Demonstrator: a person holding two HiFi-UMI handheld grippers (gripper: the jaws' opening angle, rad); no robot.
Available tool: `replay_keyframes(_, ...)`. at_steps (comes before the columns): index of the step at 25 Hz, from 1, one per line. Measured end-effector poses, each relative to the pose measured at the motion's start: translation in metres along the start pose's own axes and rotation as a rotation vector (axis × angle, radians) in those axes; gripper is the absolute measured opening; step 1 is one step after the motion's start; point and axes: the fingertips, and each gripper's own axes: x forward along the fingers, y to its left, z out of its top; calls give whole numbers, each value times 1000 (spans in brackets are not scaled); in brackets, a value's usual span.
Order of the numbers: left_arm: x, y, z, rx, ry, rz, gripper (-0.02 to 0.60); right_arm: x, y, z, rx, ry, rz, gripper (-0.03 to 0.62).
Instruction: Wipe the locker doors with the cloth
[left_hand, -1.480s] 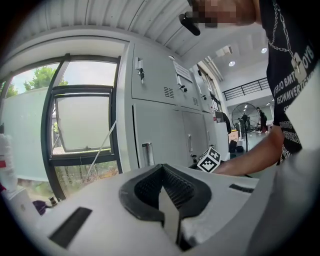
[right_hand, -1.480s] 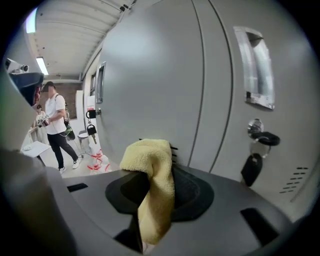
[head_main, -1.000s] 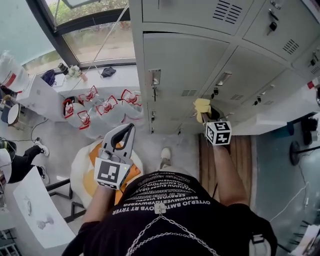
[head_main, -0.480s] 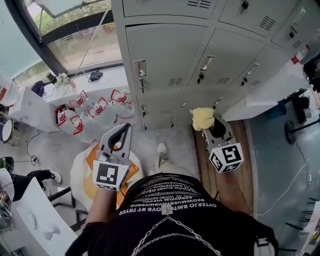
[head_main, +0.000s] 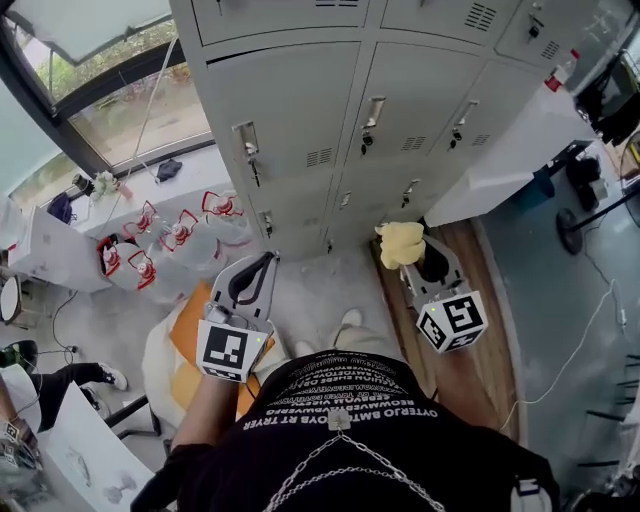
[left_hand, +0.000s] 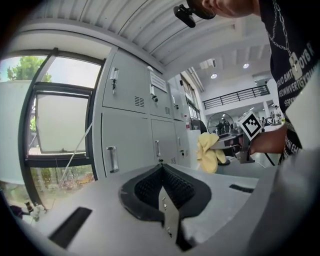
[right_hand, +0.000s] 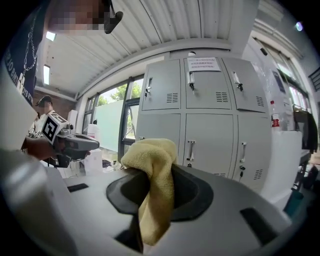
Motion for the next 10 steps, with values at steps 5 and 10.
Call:
replay_keyframes(5,22,-17,-2,-3,1,-45,6,-7,-9,-2,-16,17,-11,101)
replay_keyframes(10,50,-42,4,11,-12,-76,6,-14,-34,-1,-35,-4,-16,101)
